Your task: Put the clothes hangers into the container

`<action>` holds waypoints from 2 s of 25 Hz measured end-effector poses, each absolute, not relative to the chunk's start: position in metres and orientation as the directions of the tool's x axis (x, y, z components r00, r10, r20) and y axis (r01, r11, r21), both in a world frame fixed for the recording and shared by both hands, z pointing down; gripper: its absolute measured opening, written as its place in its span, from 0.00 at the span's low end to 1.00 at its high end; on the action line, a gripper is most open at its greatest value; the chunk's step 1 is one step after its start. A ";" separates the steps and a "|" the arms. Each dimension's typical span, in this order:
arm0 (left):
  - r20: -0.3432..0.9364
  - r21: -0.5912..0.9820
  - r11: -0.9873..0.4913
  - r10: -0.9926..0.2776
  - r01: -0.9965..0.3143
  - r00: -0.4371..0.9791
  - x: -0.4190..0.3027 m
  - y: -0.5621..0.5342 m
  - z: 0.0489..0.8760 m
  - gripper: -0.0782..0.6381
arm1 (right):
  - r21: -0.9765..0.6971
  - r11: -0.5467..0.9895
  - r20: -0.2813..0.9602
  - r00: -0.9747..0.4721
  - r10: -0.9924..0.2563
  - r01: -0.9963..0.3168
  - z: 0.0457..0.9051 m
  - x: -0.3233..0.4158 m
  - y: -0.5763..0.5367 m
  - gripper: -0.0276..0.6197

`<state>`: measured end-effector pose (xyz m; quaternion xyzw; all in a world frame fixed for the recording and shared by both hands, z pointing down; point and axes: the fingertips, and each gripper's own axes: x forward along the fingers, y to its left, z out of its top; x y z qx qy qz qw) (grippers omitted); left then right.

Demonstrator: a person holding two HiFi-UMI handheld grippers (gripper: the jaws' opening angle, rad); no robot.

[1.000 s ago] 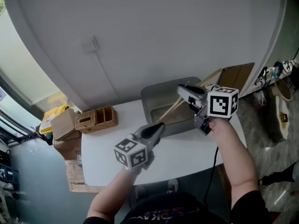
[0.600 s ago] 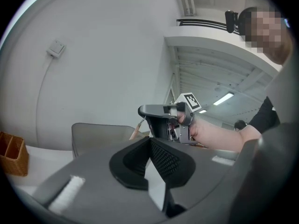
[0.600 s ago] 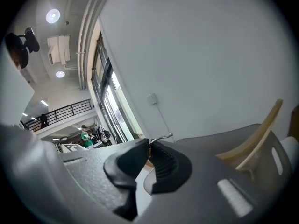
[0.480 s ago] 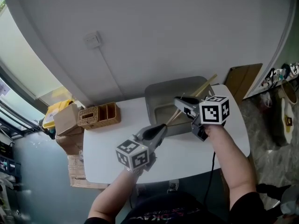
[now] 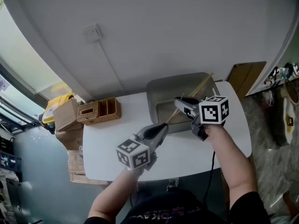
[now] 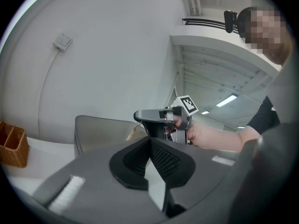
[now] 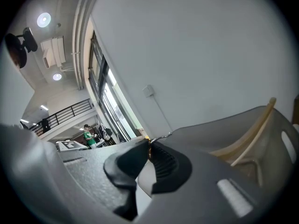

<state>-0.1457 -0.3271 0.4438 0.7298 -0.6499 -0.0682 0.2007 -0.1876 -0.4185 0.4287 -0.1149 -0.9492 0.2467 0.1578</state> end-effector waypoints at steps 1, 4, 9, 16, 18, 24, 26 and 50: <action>0.162 0.384 -0.074 -0.976 -0.920 0.146 -0.146 -0.327 0.445 0.11 | -0.507 0.851 0.245 -0.923 0.297 0.139 0.431 -0.188 -0.418 0.07; 0.163 0.390 -0.073 -0.976 -0.918 0.147 -0.147 -0.327 0.446 0.11 | -0.513 0.848 0.251 -0.921 0.298 0.135 0.437 -0.187 -0.416 0.07; 0.163 0.396 -0.074 -0.975 -0.915 0.149 -0.145 -0.326 0.449 0.11 | -0.516 0.847 0.258 -0.920 0.294 0.125 0.445 -0.183 -0.415 0.07; 0.164 0.389 -0.070 -0.976 -0.919 0.144 -0.131 -0.316 0.448 0.11 | -0.506 0.855 0.272 -0.921 0.279 0.109 0.454 -0.163 -0.407 0.07; 0.165 0.390 -0.068 -0.976 -0.918 0.143 -0.131 -0.316 0.446 0.11 | -0.504 0.858 0.283 -0.920 0.272 0.099 0.457 -0.162 -0.407 0.07; 0.165 0.385 -0.064 -0.977 -0.921 0.137 -0.128 -0.314 0.443 0.11 | -0.496 0.865 0.290 -0.924 0.248 0.076 0.463 -0.150 -0.408 0.07; 0.163 0.384 -0.066 -0.977 -0.921 0.138 -0.123 -0.315 0.442 0.11 | -0.500 0.863 0.291 -0.925 0.244 0.071 0.466 -0.141 -0.407 0.07; 0.157 0.398 -0.171 -0.955 -0.901 0.251 -0.060 -0.347 0.451 0.11 | -0.548 0.827 0.315 -0.947 0.067 -0.124 0.502 -0.051 -0.454 0.13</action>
